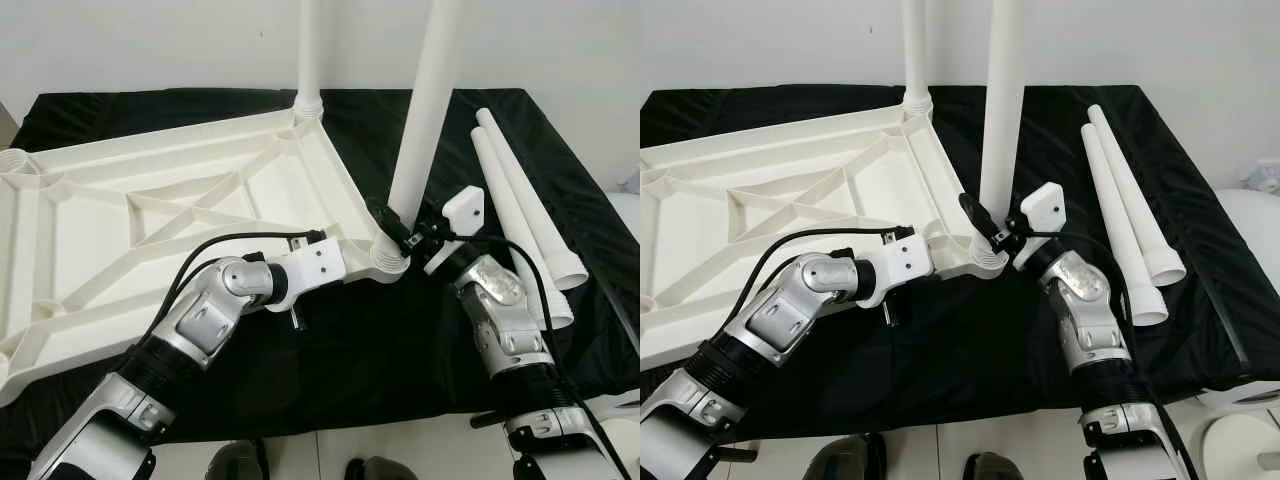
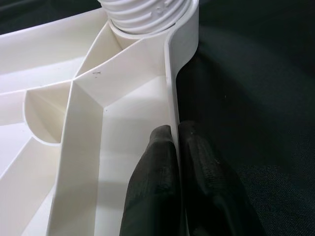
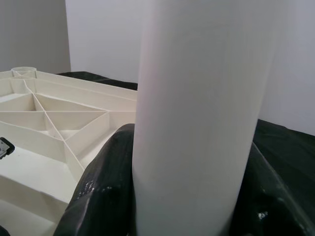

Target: Building children table

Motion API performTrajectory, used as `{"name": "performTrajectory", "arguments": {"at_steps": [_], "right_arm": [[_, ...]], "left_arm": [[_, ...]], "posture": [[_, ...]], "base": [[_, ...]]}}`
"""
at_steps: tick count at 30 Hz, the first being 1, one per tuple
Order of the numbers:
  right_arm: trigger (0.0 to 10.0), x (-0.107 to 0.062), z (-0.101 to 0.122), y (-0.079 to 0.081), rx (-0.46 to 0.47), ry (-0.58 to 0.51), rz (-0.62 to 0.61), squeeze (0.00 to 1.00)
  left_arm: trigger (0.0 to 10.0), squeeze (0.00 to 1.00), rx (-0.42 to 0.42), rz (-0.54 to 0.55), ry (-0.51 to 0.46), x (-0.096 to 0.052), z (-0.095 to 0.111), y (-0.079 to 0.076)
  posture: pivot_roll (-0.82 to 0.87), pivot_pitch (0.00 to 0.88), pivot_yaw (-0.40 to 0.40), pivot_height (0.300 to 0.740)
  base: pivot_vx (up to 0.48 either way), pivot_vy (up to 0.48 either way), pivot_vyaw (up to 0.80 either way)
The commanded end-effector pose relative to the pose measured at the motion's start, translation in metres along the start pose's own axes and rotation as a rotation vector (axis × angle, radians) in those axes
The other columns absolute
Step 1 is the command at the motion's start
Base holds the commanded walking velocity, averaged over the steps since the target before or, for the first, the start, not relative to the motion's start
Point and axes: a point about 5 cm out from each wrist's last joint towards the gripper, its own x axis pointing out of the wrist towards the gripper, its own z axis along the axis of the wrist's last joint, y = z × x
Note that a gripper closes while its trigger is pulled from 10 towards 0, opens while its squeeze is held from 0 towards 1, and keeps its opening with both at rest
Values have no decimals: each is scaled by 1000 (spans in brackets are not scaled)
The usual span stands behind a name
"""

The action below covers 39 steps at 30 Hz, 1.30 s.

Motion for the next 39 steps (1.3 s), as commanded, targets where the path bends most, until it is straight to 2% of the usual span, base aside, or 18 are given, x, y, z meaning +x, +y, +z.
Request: {"name": "performTrajectory", "arguments": {"at_steps": [1,8,22,24,29,39], "right_arm": [[10000,-56,-71,-3,100,368,-154,0],[10000,-44,-68,4,132,337,-265,0],[10000,-22,-66,24,137,317,-295,0],[10000,-22,-66,24,137,317,-295,0],[10000,-20,-63,37,138,263,-316,0],[10000,-21,-59,38,107,222,-388,0]], "left_arm": [[10000,0,14,33,34,-8,-7,6],[10000,0,12,33,32,-8,-7,7],[10000,0,15,37,26,-11,-5,9],[10000,0,15,37,26,-11,-5,9],[10000,0,14,42,24,-12,-4,10],[10000,0,15,43,22,-12,-3,10]], "posture": [[-14,111,21,740],[-13,116,23,740],[-2,118,19,740],[-2,118,19,740],[-1,118,16,740],[-4,119,17,740]], "base": [[0,0,0],[0,0,0],[0,0,0],[0,0,0],[0,0,0],[0,0,0]]}}
